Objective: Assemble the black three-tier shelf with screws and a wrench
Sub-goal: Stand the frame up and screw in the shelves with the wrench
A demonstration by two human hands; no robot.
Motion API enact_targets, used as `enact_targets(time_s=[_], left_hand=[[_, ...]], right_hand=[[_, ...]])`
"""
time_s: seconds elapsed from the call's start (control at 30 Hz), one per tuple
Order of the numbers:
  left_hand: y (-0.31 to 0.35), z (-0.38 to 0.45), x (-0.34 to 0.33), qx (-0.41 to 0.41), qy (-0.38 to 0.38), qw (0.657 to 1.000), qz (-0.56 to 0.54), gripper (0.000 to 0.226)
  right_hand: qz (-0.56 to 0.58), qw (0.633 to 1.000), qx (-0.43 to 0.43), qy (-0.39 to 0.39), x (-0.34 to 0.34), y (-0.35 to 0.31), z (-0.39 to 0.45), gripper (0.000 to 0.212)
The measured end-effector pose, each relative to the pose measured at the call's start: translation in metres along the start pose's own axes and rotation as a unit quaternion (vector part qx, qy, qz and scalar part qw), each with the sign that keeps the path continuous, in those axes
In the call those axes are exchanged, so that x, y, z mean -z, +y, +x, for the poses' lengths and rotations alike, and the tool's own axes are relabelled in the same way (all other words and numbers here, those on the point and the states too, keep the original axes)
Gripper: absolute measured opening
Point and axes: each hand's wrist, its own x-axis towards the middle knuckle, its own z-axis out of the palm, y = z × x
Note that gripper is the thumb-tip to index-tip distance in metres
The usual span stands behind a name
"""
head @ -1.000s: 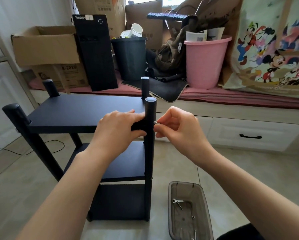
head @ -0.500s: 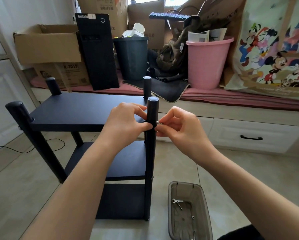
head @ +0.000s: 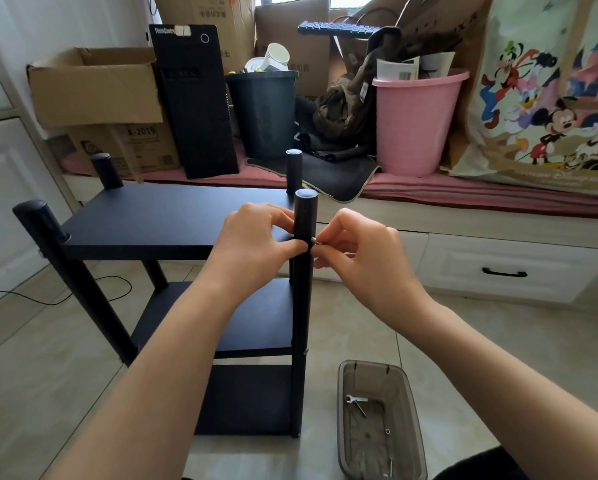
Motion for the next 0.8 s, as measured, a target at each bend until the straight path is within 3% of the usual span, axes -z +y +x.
enact_targets(time_s=[0.1, 0.27, 0.37, 0.43, 0.47, 0.57, 0.63, 0.7, 0.8], left_hand=[[-0.001, 0.0, 0.0, -0.003, 0.008, 1.0, 0.008, 0.015], [-0.004, -0.006, -0.002, -0.022, 0.019, 0.998, 0.047, 0.019], [-0.002, -0.02, -0.004, -0.051, 0.127, 0.989, 0.049, 0.017], [-0.001, -0.032, -0.005, -0.047, 0.206, 0.977, 0.004, 0.032], [-0.001, -0.037, -0.006, -0.023, 0.211, 0.976, -0.043, 0.042], [-0.009, -0.042, -0.008, 0.143, 0.067, 0.968, -0.196, 0.056], [-0.022, -0.045, -0.015, 0.249, -0.02, 0.931, -0.265, 0.049], [-0.034, -0.047, -0.025, 0.286, -0.029, 0.897, -0.336, 0.028], [-0.043, -0.046, -0.038, 0.255, -0.016, 0.851, -0.458, 0.019]], right_hand=[[0.095, 0.994, -0.057, -0.018, 0.004, 0.0, 0.003, 0.013], [0.084, 0.995, -0.058, -0.023, 0.005, -0.001, 0.005, 0.013], [0.061, 0.997, -0.042, -0.025, 0.006, -0.001, 0.005, 0.013], [0.062, 0.997, -0.038, -0.026, 0.006, 0.0, 0.005, 0.013], [0.063, 0.997, -0.038, -0.025, 0.006, 0.0, 0.005, 0.013], [0.059, 0.997, -0.038, -0.022, 0.005, 0.001, 0.005, 0.014], [0.057, 0.998, -0.035, -0.022, 0.005, 0.001, 0.004, 0.014], [0.057, 0.998, -0.031, -0.024, 0.005, 0.001, 0.004, 0.013], [0.051, 0.998, -0.026, -0.022, 0.004, 0.0, 0.004, 0.013]])
